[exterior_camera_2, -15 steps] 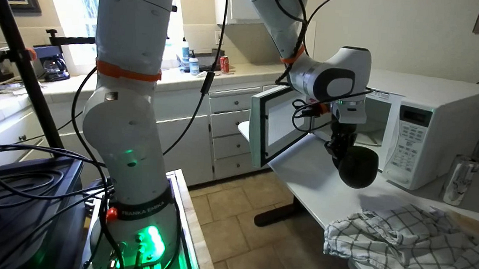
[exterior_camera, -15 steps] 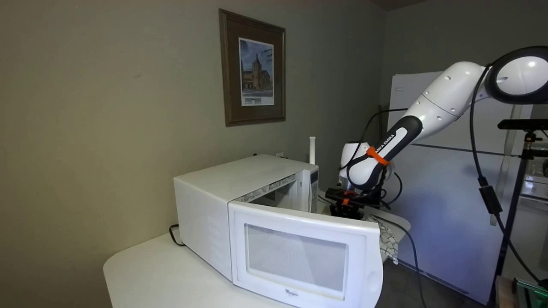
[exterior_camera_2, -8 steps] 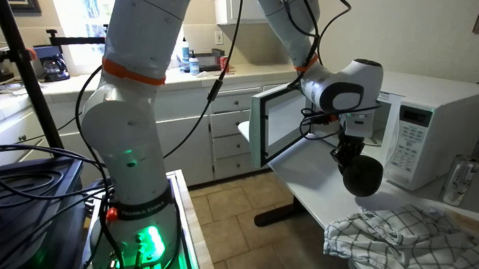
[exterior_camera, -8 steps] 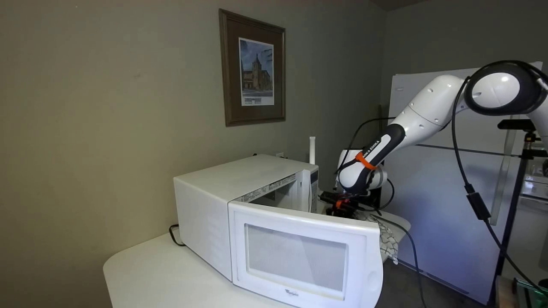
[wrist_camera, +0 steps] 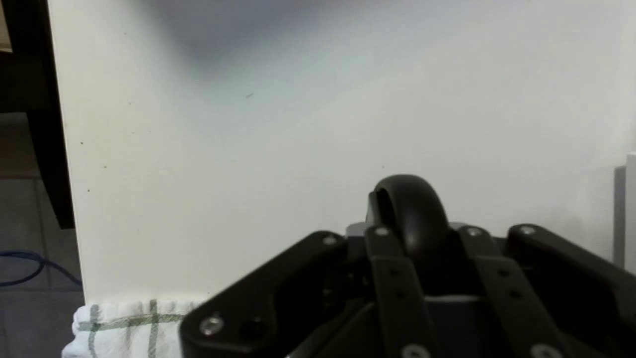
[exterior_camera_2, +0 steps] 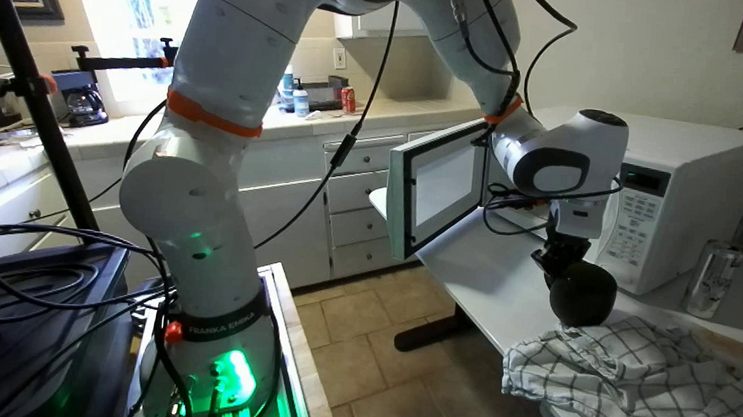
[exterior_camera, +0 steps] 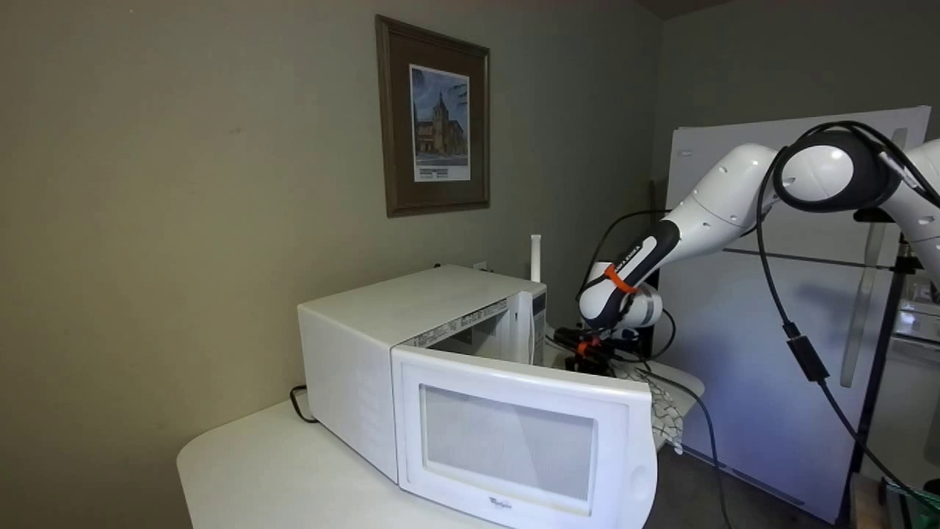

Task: Move the mug closer to the towel

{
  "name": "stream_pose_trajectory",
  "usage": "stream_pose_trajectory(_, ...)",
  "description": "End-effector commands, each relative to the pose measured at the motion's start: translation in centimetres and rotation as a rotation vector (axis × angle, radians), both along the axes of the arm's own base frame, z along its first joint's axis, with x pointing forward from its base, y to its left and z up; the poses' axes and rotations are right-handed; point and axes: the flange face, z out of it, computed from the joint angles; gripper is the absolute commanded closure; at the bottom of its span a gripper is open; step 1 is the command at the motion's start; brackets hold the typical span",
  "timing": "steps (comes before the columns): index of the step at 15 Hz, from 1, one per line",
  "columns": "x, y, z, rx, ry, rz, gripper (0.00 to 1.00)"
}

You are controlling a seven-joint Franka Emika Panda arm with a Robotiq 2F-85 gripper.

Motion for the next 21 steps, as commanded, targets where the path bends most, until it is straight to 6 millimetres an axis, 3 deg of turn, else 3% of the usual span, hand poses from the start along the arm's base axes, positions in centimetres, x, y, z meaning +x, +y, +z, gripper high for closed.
stream_pose_trajectory(1,0.2,-2.3,0.5,0.027,-0.02,-0.044,0.98)
stream_pose_trajectory(6,-0.7,-5.4,1.1,0.046,-0.044,-0.11,0.98)
stream_pose_trajectory(13,-0.7,-7.8,2.1,0.006,-0.061,-0.144,0.98)
stream_pose_trajectory(21,-1.6,-9.8,0.5,-0.072,-0.009,-0.13,0.98)
